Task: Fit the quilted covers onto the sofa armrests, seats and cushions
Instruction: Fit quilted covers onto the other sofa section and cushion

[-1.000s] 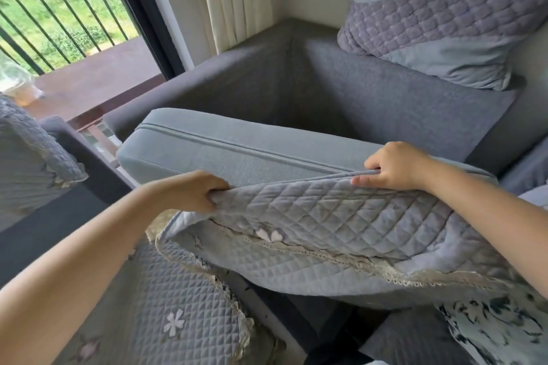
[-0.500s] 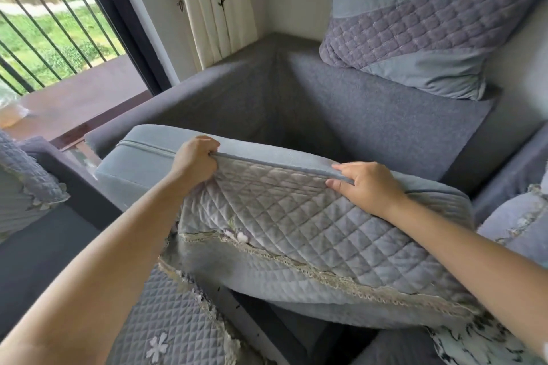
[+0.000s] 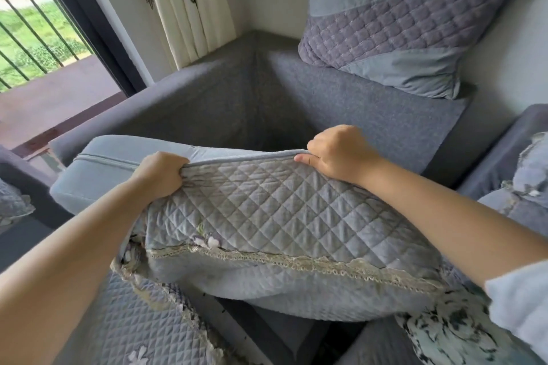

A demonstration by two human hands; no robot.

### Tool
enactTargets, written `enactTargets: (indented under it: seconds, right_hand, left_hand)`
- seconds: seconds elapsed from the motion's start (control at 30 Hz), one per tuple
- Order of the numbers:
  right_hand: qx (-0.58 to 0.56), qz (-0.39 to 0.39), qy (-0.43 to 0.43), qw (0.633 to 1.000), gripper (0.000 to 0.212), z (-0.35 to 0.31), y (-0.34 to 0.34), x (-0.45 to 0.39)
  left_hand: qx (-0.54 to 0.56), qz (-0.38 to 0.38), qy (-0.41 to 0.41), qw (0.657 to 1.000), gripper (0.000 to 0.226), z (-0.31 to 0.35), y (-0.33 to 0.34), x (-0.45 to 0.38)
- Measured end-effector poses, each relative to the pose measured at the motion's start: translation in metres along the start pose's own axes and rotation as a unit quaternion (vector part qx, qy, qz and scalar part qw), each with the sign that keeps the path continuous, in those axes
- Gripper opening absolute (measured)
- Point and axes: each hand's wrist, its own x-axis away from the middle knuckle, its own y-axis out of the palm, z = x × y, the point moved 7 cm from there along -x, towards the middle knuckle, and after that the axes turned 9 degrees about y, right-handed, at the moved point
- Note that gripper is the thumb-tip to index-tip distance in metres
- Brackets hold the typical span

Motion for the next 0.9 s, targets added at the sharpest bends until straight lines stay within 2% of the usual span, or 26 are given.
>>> enactTargets:
  seconds: [0.03, 0.1, 0.17, 0.23, 0.27, 0.37, 0.5, 0.63, 0.77, 0.9]
  right_hand:
    - [-0.007, 0.000, 0.010, 1.000, 0.049, 0.004, 0.008, -0.001]
    - [-0.048, -0.055, 0.056, 0.996, 0.050, 0.010, 0.028, 0.003]
    - [-0.075, -0.163, 0.148, 0.973, 0.047, 0.022, 0.044, 0.009]
    - [-0.077, -0.252, 0.173, 0.949, 0.050, 0.027, 0.054, 0.012]
    - [-0.071, -0.272, 0.165, 0.945, 0.052, 0.024, 0.054, 0.013]
    - [-0.111, -0.224, 0.133, 0.959, 0.057, 0.015, 0.053, 0.014]
    - [-0.131, -0.201, 0.115, 0.964, 0.060, 0.011, 0.054, 0.018]
    - [-0.069, -0.232, 0.151, 0.959, 0.053, 0.017, 0.053, 0.014]
    - [-0.012, -0.226, 0.161, 0.961, 0.030, -0.013, 0.047, 0.000]
    - [0.029, -0.259, 0.179, 0.949, 0.044, -0.066, 0.074, -0.032]
  left_hand:
    - [0.000, -0.003, -0.002, 1.000, 0.040, 0.001, -0.001, -0.002]
    - [0.005, -0.008, -0.004, 1.000, 0.039, 0.005, -0.002, -0.008]
    - [0.007, -0.005, -0.001, 1.000, 0.036, 0.011, -0.005, -0.012]
    - [0.011, 0.000, -0.002, 1.000, 0.034, 0.011, -0.005, -0.012]
    - [0.015, 0.000, -0.006, 1.000, 0.033, 0.010, -0.005, -0.010]
    - [0.040, -0.007, -0.013, 0.999, 0.032, 0.003, -0.007, -0.004]
    - [0.071, -0.019, -0.003, 0.997, 0.033, 0.003, -0.011, -0.002]
    - [0.086, 0.009, 0.013, 0.996, 0.028, -0.002, -0.008, 0.006]
    - [0.125, 0.019, 0.058, 0.990, 0.029, -0.023, -0.002, 0.011]
    - [0.145, 0.066, 0.039, 0.987, 0.041, -0.056, -0.001, 0.025]
